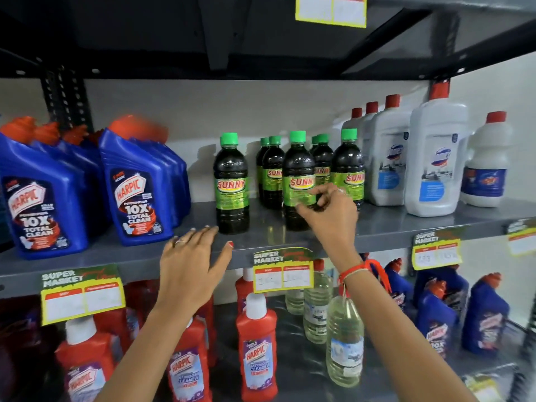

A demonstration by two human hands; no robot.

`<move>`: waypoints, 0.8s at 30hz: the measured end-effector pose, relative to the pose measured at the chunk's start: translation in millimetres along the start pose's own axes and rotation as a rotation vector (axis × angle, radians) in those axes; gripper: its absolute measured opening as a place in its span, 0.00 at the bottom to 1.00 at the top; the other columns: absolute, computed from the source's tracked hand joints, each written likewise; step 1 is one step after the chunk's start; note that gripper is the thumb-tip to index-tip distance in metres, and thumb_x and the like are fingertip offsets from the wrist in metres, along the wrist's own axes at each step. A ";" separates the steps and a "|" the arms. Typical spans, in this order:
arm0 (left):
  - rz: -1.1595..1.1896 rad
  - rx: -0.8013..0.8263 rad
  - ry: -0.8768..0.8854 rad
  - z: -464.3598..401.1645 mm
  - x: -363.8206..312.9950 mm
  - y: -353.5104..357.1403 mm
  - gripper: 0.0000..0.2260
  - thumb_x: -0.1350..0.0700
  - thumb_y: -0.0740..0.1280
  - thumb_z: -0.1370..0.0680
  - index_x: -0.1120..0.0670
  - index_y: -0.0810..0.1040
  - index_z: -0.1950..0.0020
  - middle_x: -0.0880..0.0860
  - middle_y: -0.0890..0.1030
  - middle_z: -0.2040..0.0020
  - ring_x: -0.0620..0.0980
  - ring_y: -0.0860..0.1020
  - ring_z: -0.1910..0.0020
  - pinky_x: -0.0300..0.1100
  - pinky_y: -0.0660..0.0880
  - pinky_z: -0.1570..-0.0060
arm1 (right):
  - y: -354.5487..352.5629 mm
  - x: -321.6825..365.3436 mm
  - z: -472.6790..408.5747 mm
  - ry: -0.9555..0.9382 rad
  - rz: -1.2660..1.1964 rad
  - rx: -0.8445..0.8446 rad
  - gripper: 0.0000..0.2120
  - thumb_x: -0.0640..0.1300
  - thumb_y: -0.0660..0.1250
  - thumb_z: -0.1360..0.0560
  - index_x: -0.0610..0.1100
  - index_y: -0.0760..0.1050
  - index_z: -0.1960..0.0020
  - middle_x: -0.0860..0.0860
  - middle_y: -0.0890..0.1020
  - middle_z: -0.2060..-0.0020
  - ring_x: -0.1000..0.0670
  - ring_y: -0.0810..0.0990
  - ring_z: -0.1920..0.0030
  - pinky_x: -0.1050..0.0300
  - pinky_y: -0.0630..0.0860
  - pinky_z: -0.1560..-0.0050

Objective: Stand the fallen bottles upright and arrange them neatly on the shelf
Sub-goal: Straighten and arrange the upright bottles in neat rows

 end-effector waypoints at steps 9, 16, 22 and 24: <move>0.072 0.007 0.108 -7.7 -93.0 16.6 0.25 0.41 0.52 0.26 0.54 0.76 0.38 0.52 0.78 0.38 0.51 0.75 0.38 0.50 0.69 0.39 | 31.0 -32.7 -21.1 0.119 -0.123 0.576 0.50 0.43 0.78 0.36 0.38 0.49 0.25 0.43 0.69 0.32 0.45 0.67 0.30 0.57 0.64 0.35; 0.023 0.031 0.105 -1.4 -100.0 23.2 0.21 0.44 0.56 0.26 0.54 0.80 0.45 0.50 0.83 0.47 0.50 0.80 0.50 0.46 0.74 0.51 | 36.1 -34.1 -31.5 0.136 -0.192 0.620 0.42 0.39 0.78 0.36 0.39 0.58 0.30 0.44 0.74 0.37 0.47 0.72 0.36 0.61 0.66 0.42; 0.052 0.017 0.087 -1.4 -100.4 24.6 0.21 0.43 0.55 0.26 0.53 0.80 0.45 0.49 0.84 0.48 0.50 0.80 0.50 0.47 0.73 0.50 | 35.0 -33.8 -32.4 0.116 -0.208 0.595 0.43 0.40 0.79 0.37 0.39 0.58 0.30 0.45 0.75 0.38 0.52 0.71 0.41 0.61 0.66 0.42; 0.058 0.014 0.084 -2.1 -100.4 25.1 0.21 0.43 0.54 0.26 0.53 0.80 0.45 0.50 0.84 0.48 0.50 0.80 0.49 0.47 0.74 0.49 | 38.3 -32.8 -32.5 0.118 -0.210 0.597 0.41 0.40 0.79 0.37 0.38 0.59 0.31 0.45 0.75 0.38 0.48 0.72 0.37 0.61 0.66 0.42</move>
Point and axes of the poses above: each hand's wrist, its own z-axis away from the middle knuckle, its own y-axis out of the palm, x = y × z, the point moved 6 cm from there along -z, towards the middle knuckle
